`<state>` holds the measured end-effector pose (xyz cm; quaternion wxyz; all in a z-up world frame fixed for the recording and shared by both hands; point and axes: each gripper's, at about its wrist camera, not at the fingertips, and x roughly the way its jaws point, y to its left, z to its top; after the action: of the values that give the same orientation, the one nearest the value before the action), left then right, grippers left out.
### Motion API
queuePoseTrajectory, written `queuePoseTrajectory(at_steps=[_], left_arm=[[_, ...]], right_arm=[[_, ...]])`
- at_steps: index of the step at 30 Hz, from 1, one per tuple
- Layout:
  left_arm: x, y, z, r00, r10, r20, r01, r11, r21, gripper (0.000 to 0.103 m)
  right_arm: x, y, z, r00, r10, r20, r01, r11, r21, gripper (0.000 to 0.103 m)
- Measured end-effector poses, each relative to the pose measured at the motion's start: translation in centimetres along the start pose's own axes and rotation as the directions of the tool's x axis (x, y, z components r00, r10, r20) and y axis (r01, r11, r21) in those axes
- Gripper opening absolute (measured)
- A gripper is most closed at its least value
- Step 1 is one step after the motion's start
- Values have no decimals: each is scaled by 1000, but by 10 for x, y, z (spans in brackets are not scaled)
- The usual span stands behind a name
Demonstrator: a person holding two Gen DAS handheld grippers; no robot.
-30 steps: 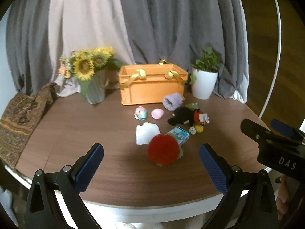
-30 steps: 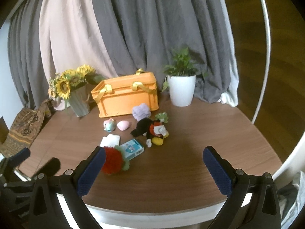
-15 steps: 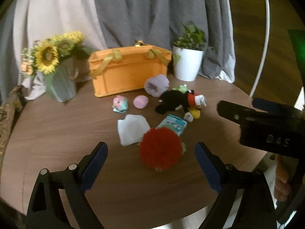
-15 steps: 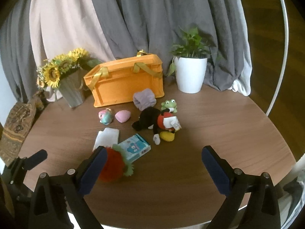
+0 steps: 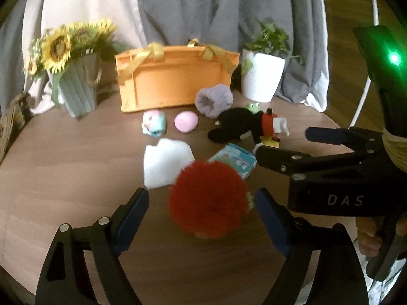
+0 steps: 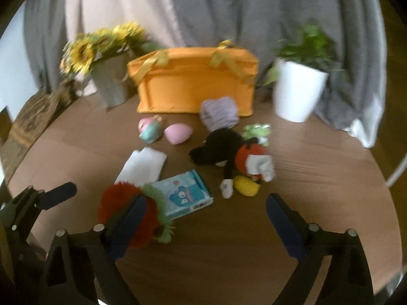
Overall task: Organize soft objects
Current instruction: 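Close the left tool on the red fluffy pompom while the right tool approaches the blue box, then grasp the blue cartoon tissue box with the right tool while the left tool lifts the pompom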
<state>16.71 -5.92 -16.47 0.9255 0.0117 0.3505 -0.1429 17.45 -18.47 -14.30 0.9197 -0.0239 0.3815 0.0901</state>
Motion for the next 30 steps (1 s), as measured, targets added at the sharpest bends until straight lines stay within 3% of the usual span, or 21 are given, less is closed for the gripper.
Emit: queuePoseTrajectory(at_steps=[9,17,21,30], left_arm=[[22,-3,-2,997,76,-14,-77,994,-74,79],[40,0,0,998,53,-29,-56,992,-112,62],[45,4,-4,999,17,-44,-23,989,-143,41],[30,17,-9,997,68,-20,-71,984,-163,37]], right_arm=[[30,-7,8,992,125,-5,-125,990,-65,91],[47,-14,10,988,153,-17,-153,986,-71,91],[51,-14,8,986,163,-27,-164,984,-63,91],[58,-1,5,984,174,-42,-177,979,-101,91]])
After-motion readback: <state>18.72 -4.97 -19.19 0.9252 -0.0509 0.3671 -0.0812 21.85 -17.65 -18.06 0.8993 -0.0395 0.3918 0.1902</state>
